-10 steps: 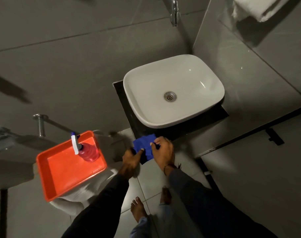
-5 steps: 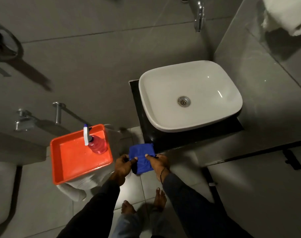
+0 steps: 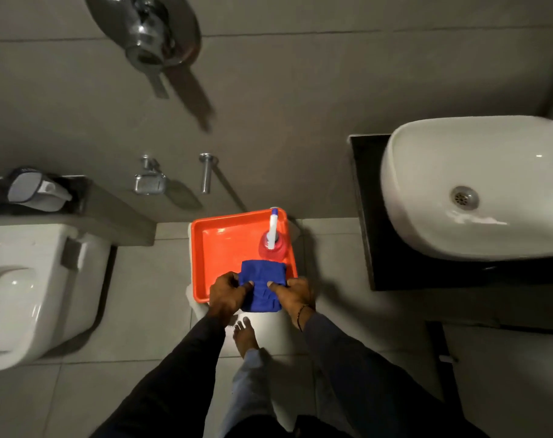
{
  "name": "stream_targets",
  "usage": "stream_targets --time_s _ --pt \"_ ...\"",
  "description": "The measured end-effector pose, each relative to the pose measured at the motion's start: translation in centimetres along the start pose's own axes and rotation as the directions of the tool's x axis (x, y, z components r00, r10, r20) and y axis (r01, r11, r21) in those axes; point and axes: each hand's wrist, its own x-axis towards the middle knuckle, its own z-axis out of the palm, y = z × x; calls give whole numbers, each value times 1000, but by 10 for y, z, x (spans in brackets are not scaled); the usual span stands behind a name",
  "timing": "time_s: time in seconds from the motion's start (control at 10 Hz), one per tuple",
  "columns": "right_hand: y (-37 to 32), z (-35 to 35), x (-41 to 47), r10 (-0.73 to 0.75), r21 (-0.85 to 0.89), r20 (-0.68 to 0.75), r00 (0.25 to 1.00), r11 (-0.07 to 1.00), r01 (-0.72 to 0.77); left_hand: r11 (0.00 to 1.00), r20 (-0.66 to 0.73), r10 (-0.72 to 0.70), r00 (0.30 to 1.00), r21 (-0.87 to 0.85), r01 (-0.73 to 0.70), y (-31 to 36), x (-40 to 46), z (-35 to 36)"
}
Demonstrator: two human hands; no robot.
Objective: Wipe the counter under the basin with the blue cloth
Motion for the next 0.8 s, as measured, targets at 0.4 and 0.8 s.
stream_targets --time_s 0.4,0.8 --pt "-61 109 67 63 15 -50 997 998 -63 969 73 -47 996 247 27 6 118 -63" --pt "-43 73 43 81 8 -136 987 997 -81 919 141 -94 985 393 32 -2 99 -66"
